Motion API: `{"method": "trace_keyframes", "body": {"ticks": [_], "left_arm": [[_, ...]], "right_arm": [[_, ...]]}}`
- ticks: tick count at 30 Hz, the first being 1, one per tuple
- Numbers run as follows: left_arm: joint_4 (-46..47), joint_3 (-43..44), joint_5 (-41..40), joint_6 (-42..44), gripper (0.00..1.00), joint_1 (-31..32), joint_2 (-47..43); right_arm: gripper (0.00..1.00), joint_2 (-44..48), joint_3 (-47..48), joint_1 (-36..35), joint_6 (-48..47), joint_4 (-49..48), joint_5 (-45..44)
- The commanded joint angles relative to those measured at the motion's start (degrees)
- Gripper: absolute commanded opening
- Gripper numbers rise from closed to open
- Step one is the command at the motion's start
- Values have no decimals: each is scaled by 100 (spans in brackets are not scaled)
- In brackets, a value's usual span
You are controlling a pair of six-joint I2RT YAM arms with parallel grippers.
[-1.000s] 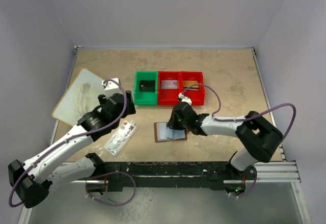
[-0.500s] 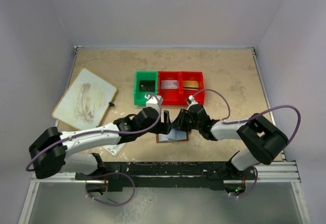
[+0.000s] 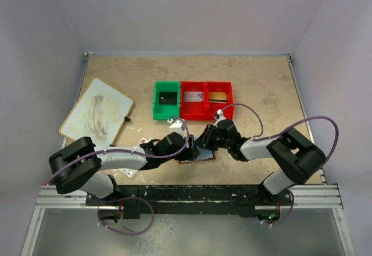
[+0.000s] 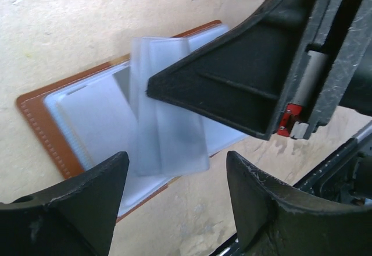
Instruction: Take the credit cards out of the card holder
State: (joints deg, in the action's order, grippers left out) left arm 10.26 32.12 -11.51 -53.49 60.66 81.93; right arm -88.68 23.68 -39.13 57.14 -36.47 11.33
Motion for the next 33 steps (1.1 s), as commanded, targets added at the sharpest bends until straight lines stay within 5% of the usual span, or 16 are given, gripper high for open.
{"method": "trace_keyframes", "body": {"ticks": [1,11,16,33], "left_arm": [[868,-98,252,-178,64,58,237],[731,-311,-227,-454,57,84,297],[901,-394,-95,-399,57,86,271],[1833,-478,213,-389,56,86,345]], "right_arm": [[28,-175,-114,32,-36,193,-35],[35,-150,-138,37,-23,229,-36],[51,21,180,39,-388,994,-227],[61,25,1262,-190,-1383,2997,-1286]]}}
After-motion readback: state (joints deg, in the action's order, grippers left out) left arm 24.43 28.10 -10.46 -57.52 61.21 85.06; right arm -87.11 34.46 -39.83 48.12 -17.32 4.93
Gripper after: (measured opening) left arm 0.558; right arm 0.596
